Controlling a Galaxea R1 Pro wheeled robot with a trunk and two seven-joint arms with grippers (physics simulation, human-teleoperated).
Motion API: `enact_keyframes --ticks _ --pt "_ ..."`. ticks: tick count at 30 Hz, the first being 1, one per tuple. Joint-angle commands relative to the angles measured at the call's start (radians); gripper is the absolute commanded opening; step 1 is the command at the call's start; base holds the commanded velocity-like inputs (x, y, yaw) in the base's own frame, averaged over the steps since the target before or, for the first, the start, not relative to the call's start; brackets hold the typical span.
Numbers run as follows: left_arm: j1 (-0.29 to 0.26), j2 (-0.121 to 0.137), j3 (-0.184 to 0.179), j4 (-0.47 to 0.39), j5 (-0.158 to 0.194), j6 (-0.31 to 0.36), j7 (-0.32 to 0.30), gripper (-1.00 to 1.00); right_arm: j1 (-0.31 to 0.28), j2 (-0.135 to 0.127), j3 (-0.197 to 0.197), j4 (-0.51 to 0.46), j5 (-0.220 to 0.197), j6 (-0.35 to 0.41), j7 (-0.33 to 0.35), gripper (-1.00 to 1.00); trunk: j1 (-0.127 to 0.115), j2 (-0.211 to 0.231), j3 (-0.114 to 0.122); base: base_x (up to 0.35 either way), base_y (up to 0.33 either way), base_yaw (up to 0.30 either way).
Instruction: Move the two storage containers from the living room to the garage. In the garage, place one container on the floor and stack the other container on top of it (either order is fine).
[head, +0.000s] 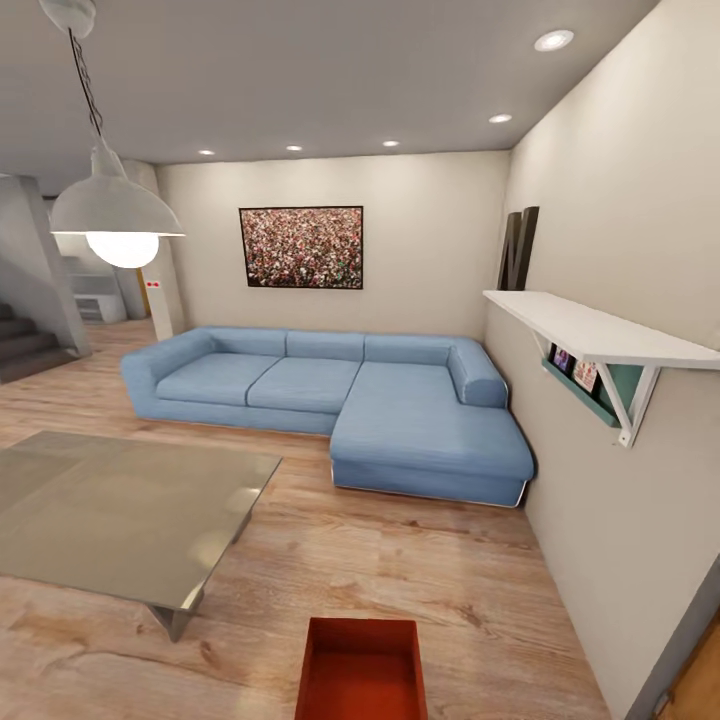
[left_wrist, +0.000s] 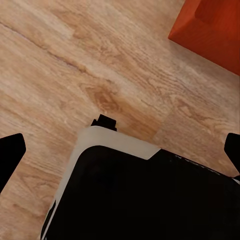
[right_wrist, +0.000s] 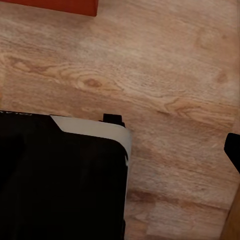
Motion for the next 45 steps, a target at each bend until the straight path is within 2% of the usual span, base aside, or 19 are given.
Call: enact_keyframes --ticks 1,14,45 --pt "-0.001 0.000 -0.009 0.000 0.007 -0.002 0.003 1.00 -0.001 0.000 0.009 0.003 -0.010 -0.006 0.000 1.00 0.000 -0.001 -0.002 0.000 0.000 -0.006" --pt "-0.001 0.001 -0.007 0.000 0.009 -0.001 0.004 1.00 -0.001 0.002 0.009 0.003 -0.010 -0.006 0.000 1.00 0.000 -0.001 -0.002 0.000 -0.077 -0.001" --pt "-0.001 0.002 -0.008 0.000 0.004 -0.003 0.003 1.00 -0.001 0.005 0.007 0.003 -0.009 -0.007 -0.001 1.00 0.000 -0.001 -0.007 0.000 -0.002 0.025"
